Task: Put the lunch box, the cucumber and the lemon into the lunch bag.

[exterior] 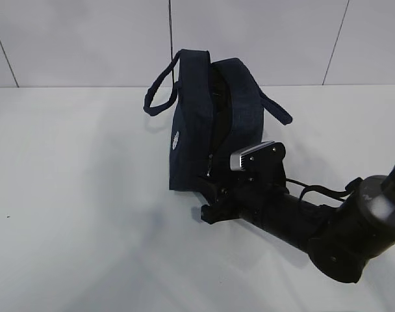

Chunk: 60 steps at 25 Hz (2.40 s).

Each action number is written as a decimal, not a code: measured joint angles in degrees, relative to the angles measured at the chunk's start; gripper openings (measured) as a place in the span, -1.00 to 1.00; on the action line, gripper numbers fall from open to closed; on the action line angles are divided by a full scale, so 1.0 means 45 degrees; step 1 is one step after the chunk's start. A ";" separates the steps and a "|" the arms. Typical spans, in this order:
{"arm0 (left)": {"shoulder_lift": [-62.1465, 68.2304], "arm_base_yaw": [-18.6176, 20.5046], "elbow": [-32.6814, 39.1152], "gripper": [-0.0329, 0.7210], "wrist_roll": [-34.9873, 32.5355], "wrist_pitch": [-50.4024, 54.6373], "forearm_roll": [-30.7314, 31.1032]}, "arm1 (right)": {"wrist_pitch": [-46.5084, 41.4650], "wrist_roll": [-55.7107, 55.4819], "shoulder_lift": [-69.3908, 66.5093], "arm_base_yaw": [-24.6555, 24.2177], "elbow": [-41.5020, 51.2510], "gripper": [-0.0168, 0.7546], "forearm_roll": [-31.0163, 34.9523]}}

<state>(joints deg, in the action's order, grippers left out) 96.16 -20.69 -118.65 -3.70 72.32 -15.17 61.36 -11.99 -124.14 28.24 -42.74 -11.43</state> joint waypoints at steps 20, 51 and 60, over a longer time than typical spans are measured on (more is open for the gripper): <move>0.0000 0.0000 0.0000 -0.28 0.0000 0.0000 0.0048 | 0.0057 -0.0023 0.0000 0.0000 0.0000 -0.39 0.0454; 0.0000 0.0000 0.0000 -0.32 0.0000 0.0000 -0.0147 | -0.0847 -0.0547 0.0894 0.0000 0.0217 -0.96 0.0548; 0.0000 0.0000 0.0000 -0.32 0.0000 0.0000 -0.0639 | -0.1069 -0.0547 0.2243 0.0000 0.1251 -0.96 0.0426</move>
<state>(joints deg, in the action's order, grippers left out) 96.16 -20.69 -118.65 -3.70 72.32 -18.05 56.55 -14.45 -114.05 28.24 -37.12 -9.51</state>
